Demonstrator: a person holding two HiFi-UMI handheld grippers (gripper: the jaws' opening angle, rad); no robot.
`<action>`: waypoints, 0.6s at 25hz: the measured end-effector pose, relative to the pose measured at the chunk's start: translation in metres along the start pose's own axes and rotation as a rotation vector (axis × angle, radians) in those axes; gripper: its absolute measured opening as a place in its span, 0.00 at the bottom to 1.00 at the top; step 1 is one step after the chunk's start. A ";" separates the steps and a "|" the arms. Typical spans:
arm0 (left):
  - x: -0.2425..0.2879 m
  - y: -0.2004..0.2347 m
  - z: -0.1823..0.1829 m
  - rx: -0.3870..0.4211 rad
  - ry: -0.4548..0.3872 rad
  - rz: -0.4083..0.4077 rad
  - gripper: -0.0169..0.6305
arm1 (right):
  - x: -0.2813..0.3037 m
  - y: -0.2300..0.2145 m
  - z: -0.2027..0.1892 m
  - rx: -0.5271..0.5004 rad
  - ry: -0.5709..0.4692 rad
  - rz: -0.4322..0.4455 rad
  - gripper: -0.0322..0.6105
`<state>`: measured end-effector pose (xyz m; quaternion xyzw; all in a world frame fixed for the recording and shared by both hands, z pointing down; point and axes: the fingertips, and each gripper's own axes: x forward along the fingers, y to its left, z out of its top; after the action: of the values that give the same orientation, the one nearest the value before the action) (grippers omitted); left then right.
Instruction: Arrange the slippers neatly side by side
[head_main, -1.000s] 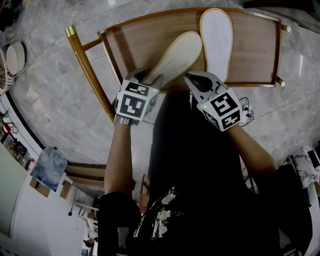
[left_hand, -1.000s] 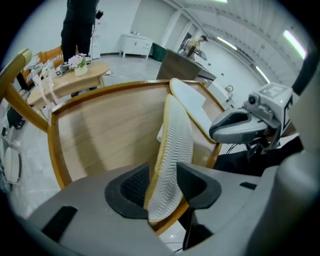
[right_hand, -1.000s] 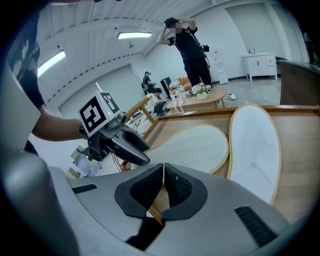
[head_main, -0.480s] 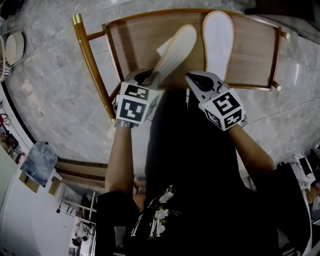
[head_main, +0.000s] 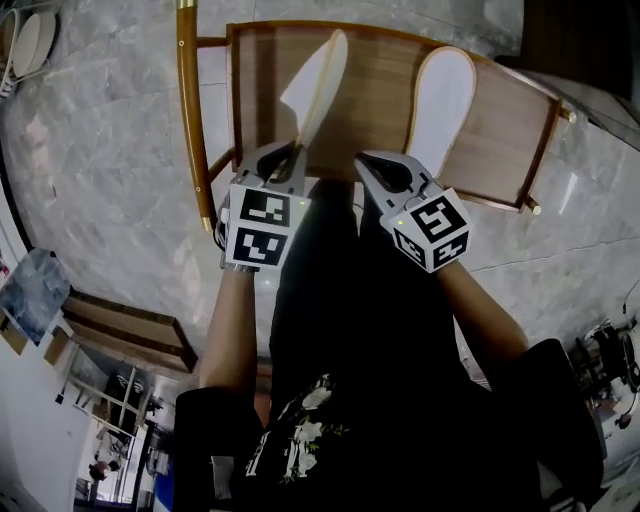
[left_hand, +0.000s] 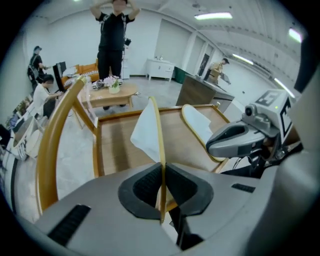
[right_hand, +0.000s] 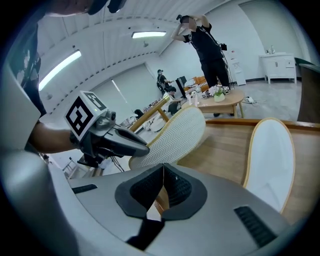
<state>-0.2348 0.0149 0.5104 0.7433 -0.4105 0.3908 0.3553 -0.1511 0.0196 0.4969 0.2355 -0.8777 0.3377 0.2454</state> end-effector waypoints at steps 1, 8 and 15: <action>-0.002 0.003 0.003 -0.028 -0.022 0.031 0.06 | -0.001 -0.001 0.000 -0.009 0.006 0.008 0.05; -0.004 0.006 0.007 -0.198 -0.078 0.210 0.07 | -0.011 -0.002 -0.001 -0.043 0.031 0.041 0.05; 0.012 -0.015 0.015 -0.176 -0.090 0.224 0.07 | -0.028 -0.016 0.000 -0.042 0.024 0.022 0.05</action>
<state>-0.2125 0.0045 0.5112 0.6755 -0.5391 0.3570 0.3544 -0.1200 0.0161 0.4881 0.2165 -0.8841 0.3245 0.2571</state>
